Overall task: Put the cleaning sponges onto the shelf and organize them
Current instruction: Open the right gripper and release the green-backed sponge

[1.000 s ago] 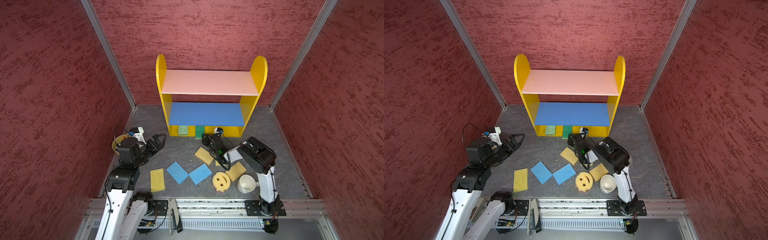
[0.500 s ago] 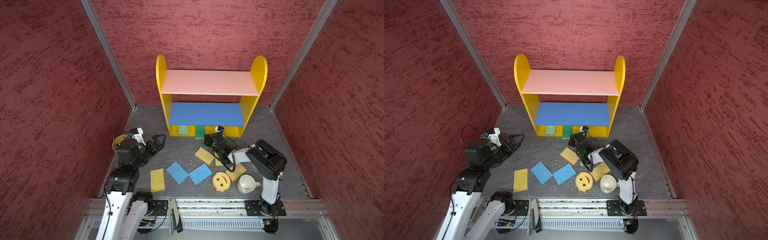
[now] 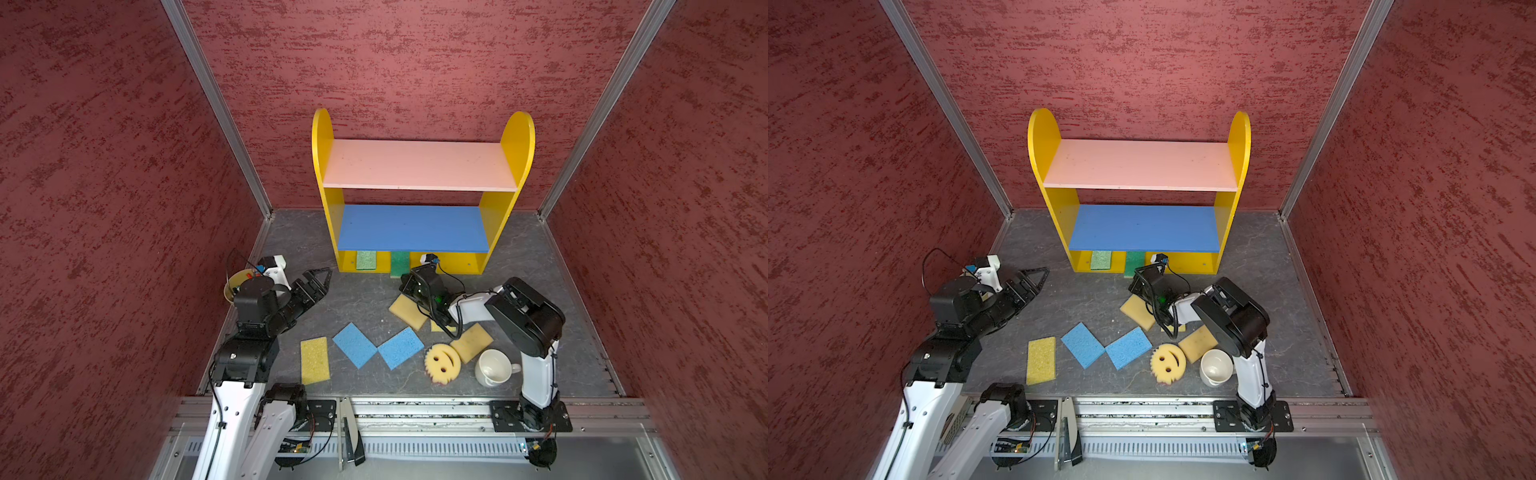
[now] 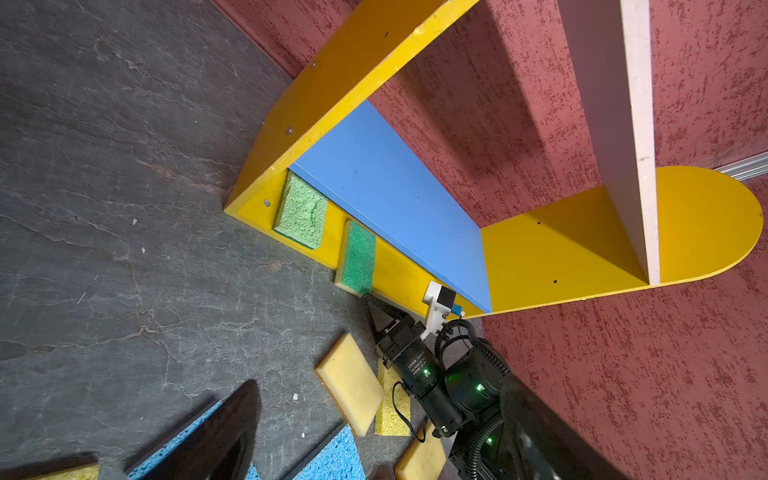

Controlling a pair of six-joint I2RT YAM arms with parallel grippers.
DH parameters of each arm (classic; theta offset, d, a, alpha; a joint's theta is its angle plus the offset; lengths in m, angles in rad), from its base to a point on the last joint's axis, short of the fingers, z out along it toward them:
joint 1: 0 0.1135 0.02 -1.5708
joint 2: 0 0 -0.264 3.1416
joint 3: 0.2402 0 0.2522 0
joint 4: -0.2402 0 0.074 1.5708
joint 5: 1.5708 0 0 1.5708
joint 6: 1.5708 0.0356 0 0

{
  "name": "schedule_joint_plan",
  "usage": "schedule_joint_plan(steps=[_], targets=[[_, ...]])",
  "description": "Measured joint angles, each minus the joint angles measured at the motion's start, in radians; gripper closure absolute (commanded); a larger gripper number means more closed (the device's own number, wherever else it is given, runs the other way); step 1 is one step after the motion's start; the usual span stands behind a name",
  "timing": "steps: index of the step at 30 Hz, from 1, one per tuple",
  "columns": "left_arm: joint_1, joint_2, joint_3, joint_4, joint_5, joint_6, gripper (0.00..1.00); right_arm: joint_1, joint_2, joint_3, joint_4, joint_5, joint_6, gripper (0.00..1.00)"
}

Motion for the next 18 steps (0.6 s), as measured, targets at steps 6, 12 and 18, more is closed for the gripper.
schedule_joint_plan(steps=[6, 12, 18], targets=[[0.013, 0.019, 0.000, 0.000, 0.000, 0.003, 0.10, 0.000, 0.027, 0.019, -0.023, -0.007, 0.017, 1.00], [0.026, 0.029, -0.005, 0.002, 0.004, 0.006, 0.09, 0.000, 0.055, 0.047, -0.045, -0.012, 0.024, 1.00], [0.042, 0.036, -0.011, 0.002, 0.009, 0.008, 0.09, 0.000, 0.076, 0.073, -0.059, -0.011, 0.024, 1.00]])
